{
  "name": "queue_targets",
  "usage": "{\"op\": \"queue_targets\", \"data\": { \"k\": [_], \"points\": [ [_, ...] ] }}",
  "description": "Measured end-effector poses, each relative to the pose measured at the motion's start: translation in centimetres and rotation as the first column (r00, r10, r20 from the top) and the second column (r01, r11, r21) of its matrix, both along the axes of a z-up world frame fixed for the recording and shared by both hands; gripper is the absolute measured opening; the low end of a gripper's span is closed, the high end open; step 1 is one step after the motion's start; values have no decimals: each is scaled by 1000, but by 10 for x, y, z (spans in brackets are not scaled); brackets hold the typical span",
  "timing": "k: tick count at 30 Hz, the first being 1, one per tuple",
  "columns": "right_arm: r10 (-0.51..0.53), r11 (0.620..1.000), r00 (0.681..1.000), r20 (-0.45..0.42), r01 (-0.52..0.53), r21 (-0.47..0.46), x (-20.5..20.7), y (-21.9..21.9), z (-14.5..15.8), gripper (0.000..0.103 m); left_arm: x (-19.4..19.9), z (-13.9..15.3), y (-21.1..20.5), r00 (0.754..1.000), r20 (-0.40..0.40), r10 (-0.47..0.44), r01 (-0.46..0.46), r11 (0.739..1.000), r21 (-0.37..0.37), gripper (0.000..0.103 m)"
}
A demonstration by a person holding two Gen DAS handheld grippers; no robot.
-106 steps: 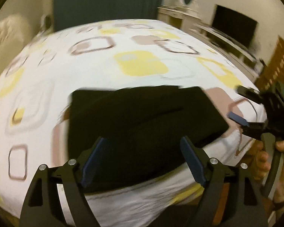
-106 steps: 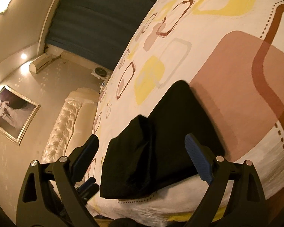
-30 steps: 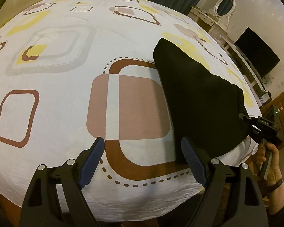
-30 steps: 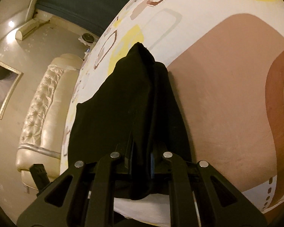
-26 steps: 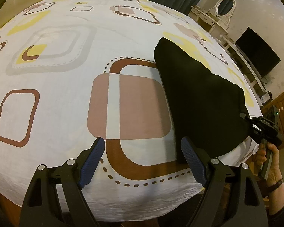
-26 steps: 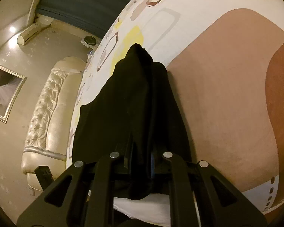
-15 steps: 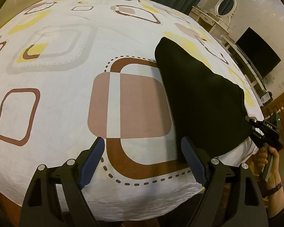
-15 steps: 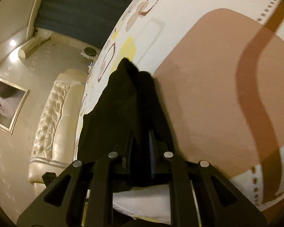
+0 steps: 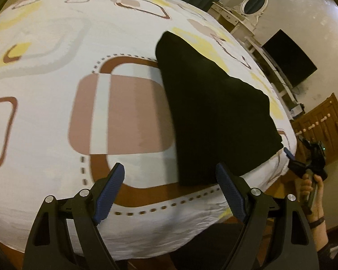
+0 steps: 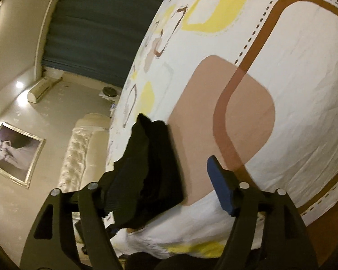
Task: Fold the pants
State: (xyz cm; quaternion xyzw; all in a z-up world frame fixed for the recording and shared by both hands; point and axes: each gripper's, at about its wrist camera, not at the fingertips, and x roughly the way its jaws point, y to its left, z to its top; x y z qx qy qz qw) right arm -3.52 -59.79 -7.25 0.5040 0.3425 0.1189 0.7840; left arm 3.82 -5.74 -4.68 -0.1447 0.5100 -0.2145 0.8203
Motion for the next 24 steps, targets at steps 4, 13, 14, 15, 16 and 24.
{"op": "queue_targets", "data": {
  "k": [4,13,14,15,16,24],
  "points": [
    [41,999,999,-21,-41,-13,16,19,-4,80,6,-4,-8,1000,-23,-6,5,999,-51,84],
    [184,980,982,-50,-188,-72,55,77,-13,86,27,-19,-20,995,-93,-28,11,984,-177,84],
    [200,977,979,-50,-203,-70,57,80,-12,86,29,-21,-22,995,-99,-31,11,982,-188,84],
    [219,972,974,-54,-222,-78,61,87,-11,86,30,-23,-23,994,-104,-34,13,980,-200,84],
    [227,968,972,-60,-232,-96,63,91,-11,85,31,-24,-25,994,-106,-38,15,977,-213,84],
    [234,949,968,-94,-248,-192,60,97,-13,42,31,-24,-40,996,-55,-64,56,988,-143,45]
  ]
}}
